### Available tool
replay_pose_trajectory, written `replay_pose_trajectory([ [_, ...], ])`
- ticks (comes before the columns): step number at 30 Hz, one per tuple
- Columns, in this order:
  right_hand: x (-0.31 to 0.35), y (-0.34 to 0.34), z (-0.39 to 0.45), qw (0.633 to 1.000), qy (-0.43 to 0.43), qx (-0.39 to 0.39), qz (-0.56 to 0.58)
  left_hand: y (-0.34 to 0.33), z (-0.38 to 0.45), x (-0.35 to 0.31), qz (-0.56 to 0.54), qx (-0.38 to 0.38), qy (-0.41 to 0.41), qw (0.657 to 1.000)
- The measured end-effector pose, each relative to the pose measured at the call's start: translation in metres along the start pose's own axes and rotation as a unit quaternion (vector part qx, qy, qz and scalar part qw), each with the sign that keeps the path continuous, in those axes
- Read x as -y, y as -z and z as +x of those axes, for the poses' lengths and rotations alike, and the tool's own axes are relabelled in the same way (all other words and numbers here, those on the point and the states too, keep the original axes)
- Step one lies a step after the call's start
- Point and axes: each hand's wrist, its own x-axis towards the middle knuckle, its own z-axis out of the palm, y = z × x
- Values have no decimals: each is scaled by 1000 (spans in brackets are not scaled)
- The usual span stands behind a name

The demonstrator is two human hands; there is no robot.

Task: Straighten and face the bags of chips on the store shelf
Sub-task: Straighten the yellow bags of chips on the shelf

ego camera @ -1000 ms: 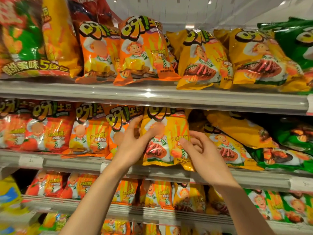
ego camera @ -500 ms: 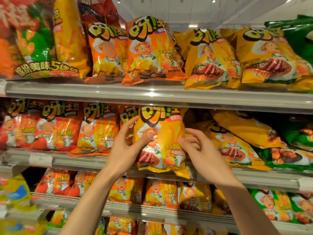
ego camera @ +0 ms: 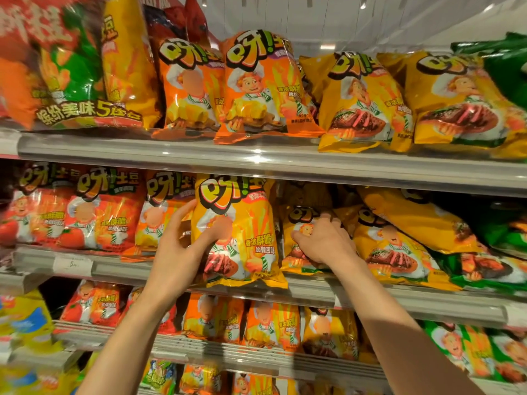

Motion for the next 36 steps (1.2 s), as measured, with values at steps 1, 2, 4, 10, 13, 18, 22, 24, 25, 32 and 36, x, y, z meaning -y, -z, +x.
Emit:
replay_pose_trajectory([
  [1, -1, 1, 0, 1000, 2, -11, 14, 1, 0, 0, -1, 0, -1, 1000],
  [2, -2, 2, 0, 999, 3, -20, 30, 1, 0, 0, -2, 0, -1, 1000],
  [4, -6, 4, 0, 997, 1, -29, 67, 2, 1, 0, -1, 2, 1, 1000],
  [10, -16, 15, 7, 971, -44, -69, 224, 4, 5, 0, -15, 9, 15, 1000],
  [13, -13, 7, 3, 963, -15, -91, 252, 4, 6, 2, -16, 9, 17, 1000],
  [18, -1, -18, -2, 962, 73, -178, 191, 3, 8, 1, -23, 13, 24, 999],
  [22, 2, -28, 15, 970, 78, -227, 29, 2, 8, -2, -18, 8, 19, 1000],
  [24, 1, -32, 24, 976, 74, -203, 6, 1, 7, -3, -16, 7, 18, 1000],
  [25, 0, -34, 27, 979, 73, -189, 21, 0, 6, -3, -15, 6, 19, 1000],
  [32, -18, -44, 36, 992, -15, -108, 62, -1, 4, -2, -6, 0, 22, 1000],
  [36, -15, -42, 36, 987, -5, -135, 90, -5, 2, -5, -1, -1, 17, 1000],
])
